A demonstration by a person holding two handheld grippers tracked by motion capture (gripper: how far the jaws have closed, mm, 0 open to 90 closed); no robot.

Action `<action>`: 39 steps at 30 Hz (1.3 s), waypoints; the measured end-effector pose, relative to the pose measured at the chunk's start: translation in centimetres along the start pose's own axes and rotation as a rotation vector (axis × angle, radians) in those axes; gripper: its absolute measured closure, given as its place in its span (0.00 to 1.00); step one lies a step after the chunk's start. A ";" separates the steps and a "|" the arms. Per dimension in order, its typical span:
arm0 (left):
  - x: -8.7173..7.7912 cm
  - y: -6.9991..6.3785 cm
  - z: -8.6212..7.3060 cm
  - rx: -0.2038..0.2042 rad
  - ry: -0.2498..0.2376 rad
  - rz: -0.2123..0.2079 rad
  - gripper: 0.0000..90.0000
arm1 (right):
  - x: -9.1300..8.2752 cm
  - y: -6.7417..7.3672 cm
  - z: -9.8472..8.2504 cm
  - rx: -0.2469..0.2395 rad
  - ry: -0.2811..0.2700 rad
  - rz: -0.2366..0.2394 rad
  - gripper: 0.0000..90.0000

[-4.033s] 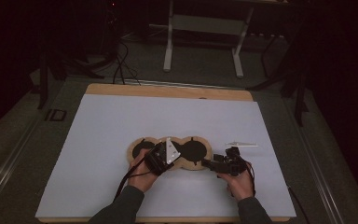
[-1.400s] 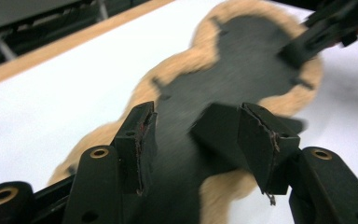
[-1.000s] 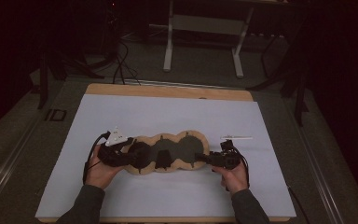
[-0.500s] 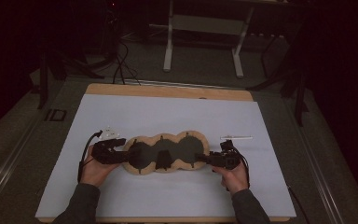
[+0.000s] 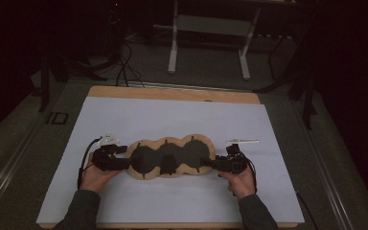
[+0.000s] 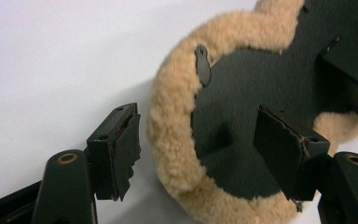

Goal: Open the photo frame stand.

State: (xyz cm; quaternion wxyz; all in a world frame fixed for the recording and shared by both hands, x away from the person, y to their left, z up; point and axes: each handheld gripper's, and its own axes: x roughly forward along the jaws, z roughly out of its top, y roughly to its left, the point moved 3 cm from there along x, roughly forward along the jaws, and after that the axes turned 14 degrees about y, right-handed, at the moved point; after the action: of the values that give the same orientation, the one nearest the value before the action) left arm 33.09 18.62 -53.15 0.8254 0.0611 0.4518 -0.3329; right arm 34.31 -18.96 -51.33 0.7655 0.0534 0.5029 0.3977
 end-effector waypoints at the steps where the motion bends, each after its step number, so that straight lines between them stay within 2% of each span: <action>1: 0.1 -0.1 0.0 0.004 0.008 -0.004 0.36 | 0.0 0.0 0.0 -0.001 0.000 -0.001 0.55; 7: 0.5 -0.2 0.0 0.010 0.017 -0.007 0.35 | 0.0 0.0 0.0 -0.009 0.000 -0.003 0.55; 12: 0.7 0.1 -0.5 -0.011 0.018 -0.046 0.33 | -0.1 0.0 -0.1 -0.022 0.002 -0.004 0.55; 16: 1.1 0.4 -0.7 -0.030 0.027 -0.094 0.33 | -0.1 0.1 -0.1 -0.034 0.004 -0.013 0.55; 22: 1.4 0.4 -0.8 -0.040 0.023 -0.127 0.33 | -0.1 0.1 -0.1 -0.035 0.002 -0.015 0.55; 27: 1.3 0.2 -1.0 -0.040 0.030 -0.134 0.34 | 0.0 0.0 -0.2 -0.039 0.008 -0.025 0.54; 30: 1.4 0.1 -1.2 -0.046 0.016 -0.139 0.35 | 0.0 0.0 -0.2 -0.044 0.014 -0.029 0.54; 35: 1.2 -0.1 -1.2 -0.038 0.012 -0.130 0.36 | 0.1 -0.1 -0.2 -0.049 0.022 -0.038 0.54; 39: 0.7 -0.1 -1.3 -0.028 -0.010 -0.128 0.42 | 0.2 -0.2 -0.3 -0.053 0.036 -0.056 0.54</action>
State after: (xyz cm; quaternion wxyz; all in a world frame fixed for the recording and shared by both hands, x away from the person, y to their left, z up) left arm 32.40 18.72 -54.46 0.8053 0.0188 0.4553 -0.3792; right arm 34.21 -19.06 -51.72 0.7683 0.0119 0.5073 0.3900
